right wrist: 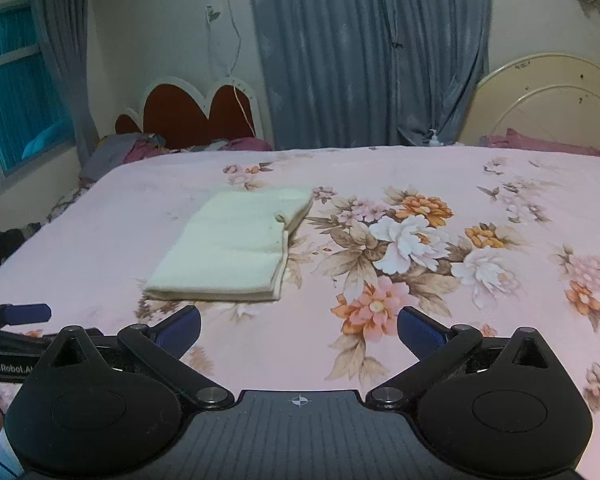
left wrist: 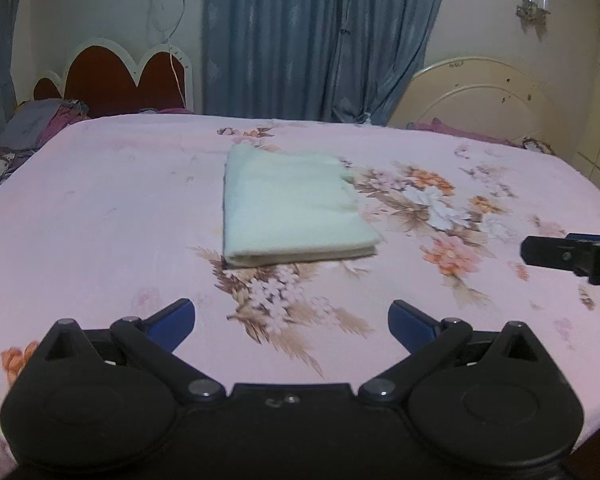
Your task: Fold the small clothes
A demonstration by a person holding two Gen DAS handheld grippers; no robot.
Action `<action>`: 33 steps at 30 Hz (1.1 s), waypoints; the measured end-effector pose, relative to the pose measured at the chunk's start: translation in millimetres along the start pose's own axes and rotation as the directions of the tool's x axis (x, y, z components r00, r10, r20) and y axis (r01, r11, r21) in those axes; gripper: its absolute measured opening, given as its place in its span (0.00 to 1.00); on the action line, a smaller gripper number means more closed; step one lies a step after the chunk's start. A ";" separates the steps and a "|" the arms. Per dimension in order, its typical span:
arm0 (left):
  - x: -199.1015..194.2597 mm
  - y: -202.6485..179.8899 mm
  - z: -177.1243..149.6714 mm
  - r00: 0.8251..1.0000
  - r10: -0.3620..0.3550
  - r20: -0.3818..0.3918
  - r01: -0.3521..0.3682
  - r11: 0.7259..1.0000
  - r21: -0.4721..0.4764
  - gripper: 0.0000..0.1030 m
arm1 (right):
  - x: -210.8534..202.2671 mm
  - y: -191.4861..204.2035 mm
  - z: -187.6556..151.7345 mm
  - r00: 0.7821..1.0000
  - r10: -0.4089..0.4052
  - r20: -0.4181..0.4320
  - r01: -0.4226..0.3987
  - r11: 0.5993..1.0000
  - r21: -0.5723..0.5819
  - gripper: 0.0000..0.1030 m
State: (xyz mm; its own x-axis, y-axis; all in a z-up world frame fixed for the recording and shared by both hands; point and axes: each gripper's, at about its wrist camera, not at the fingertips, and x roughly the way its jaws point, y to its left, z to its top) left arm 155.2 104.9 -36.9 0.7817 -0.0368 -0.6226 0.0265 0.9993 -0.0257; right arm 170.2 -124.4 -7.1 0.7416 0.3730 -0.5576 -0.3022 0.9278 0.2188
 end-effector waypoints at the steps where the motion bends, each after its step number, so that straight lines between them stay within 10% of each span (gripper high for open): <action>1: -9.5 -1.9 -2.8 1.000 0.000 0.004 0.000 1.000 -0.006 1.00 | -9.0 4.2 -1.7 1.000 -0.003 0.006 0.003 1.000 -0.005 1.00; 33: -98.5 -36.8 -19.0 0.995 0.004 0.103 -0.005 1.000 0.010 1.00 | -134.1 30.1 -36.8 0.992 -0.086 0.090 0.088 0.996 -0.026 1.00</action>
State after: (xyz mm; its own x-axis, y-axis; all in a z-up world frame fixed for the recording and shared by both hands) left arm 65.4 71.7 10.5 0.8417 -0.0323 -0.5389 0.0286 0.9995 -0.0152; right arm 39.6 -146.8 44.9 0.8158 0.2911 -0.4997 -0.2511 0.9567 0.1473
